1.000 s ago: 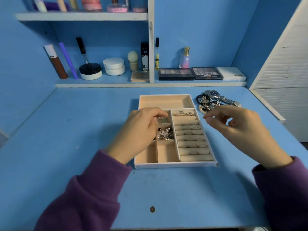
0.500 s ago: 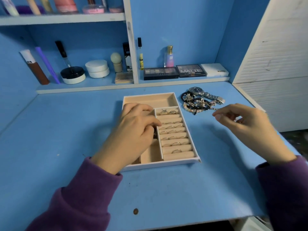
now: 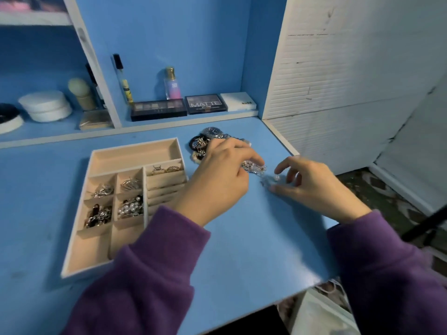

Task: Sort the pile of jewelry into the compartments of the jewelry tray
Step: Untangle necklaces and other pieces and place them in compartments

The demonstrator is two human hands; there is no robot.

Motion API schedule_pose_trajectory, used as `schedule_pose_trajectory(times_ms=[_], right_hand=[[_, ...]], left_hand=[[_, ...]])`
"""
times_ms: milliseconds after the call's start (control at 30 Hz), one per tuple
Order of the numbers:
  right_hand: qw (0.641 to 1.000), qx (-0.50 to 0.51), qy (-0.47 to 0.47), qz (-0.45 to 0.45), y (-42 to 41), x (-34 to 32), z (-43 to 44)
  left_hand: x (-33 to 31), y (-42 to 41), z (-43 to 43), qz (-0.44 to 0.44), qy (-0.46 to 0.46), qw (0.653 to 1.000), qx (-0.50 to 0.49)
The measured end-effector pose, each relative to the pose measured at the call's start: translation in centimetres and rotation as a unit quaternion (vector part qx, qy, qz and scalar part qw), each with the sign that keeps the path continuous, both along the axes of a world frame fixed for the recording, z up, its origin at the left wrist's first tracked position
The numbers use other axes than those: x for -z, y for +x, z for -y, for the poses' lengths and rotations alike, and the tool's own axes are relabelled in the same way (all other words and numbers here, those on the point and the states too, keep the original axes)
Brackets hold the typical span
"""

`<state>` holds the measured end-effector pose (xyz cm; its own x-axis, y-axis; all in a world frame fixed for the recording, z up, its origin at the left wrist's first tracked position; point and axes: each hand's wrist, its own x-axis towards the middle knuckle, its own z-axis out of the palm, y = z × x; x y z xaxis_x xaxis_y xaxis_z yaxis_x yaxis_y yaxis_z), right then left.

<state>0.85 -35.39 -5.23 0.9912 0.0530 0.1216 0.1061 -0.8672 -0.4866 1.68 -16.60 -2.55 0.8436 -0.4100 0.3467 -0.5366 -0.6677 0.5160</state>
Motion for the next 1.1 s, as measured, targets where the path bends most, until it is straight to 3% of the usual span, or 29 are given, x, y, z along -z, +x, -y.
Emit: schedule_pose_trajectory(times_ms=[167,367,433,533,633,733,1100], right_hand=[[0.999,-0.017,-0.039,0.012,0.0,0.1,-0.3],[0.989,-0.035,-0.099,0.103,0.9,1.2,-1.0],[0.988,-0.027,-0.068,0.137,1.4,1.5,-1.5],[0.982,0.018,0.068,0.175,1.9,1.2,-2.0],[0.953,0.063,0.24,0.172,2.1,0.7,-2.6],[0.926,0.098,0.328,0.162,2.3,0.8,-3.0],[0.926,0.106,0.326,0.16,2.2,1.1,-2.9]], left_hand=[[0.2,1.2,1.0,-0.011,0.016,1.0,-0.003],[0.7,2.9,0.9,-0.018,0.049,0.997,-0.053],[1.0,3.7,1.0,-0.025,0.074,0.995,-0.067],[1.8,4.7,1.2,-0.035,0.113,0.991,-0.06],[2.4,5.2,1.6,-0.037,0.151,0.988,-0.019],[2.7,5.4,1.9,-0.03,0.177,0.984,-0.007],[2.5,5.0,1.5,0.006,0.187,0.982,-0.014]])
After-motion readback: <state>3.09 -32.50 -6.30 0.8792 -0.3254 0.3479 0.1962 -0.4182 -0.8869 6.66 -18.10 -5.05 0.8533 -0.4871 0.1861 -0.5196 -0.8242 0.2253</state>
